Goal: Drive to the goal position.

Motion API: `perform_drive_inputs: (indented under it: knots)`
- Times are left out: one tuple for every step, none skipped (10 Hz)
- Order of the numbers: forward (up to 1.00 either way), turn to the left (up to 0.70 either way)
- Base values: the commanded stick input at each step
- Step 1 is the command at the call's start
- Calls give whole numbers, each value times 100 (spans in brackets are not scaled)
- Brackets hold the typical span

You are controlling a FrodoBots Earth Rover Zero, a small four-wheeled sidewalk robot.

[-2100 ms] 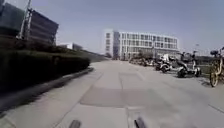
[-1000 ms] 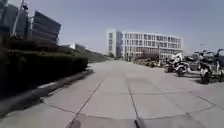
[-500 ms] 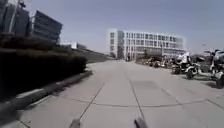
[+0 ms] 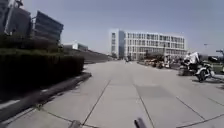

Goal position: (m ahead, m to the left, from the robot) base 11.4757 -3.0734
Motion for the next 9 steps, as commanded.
perform_drive_inputs:
  knots:
    - [100,1]
    - [100,1]
    - [100,1]
    - [100,1]
    - [100,1]
    - [100,1]
    - [100,1]
    - [100,1]
    - [100,1]
